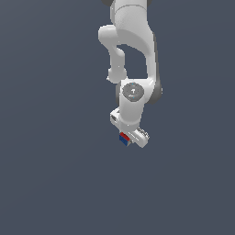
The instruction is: Pick up the object and move it to a goal position.
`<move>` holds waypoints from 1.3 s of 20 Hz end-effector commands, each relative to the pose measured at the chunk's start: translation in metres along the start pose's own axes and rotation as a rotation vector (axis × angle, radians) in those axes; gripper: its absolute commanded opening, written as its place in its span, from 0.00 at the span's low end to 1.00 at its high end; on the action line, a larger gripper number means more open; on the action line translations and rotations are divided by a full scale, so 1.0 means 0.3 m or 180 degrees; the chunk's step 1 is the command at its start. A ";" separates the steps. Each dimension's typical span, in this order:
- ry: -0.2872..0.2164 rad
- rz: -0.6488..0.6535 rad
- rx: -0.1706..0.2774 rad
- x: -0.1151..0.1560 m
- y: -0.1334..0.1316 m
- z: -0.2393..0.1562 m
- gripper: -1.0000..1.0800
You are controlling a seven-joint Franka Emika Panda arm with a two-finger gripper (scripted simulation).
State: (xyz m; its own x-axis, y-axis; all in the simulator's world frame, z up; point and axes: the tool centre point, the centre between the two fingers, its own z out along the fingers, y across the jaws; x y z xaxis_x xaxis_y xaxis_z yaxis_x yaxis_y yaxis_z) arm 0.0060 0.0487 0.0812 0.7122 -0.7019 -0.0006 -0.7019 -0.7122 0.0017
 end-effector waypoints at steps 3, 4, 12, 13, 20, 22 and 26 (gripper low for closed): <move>0.0005 0.0000 0.0004 0.034 -0.078 -0.098 0.00; 0.0005 0.0000 0.0004 0.042 -0.096 -0.120 0.00; 0.0005 0.0000 0.0004 0.100 -0.225 -0.272 0.00; 0.0005 0.0000 0.0004 0.105 -0.237 -0.286 0.00; 0.0003 0.0000 0.0004 0.133 -0.298 -0.352 0.00; 0.0003 0.0000 0.0004 0.138 -0.308 -0.363 0.00; 0.0003 0.0000 0.0004 0.144 -0.320 -0.376 0.00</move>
State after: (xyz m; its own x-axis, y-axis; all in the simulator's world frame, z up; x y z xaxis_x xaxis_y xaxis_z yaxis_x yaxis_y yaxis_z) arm 0.1025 0.0863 0.1911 0.7123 -0.7019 -0.0007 -0.7019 -0.7123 0.0019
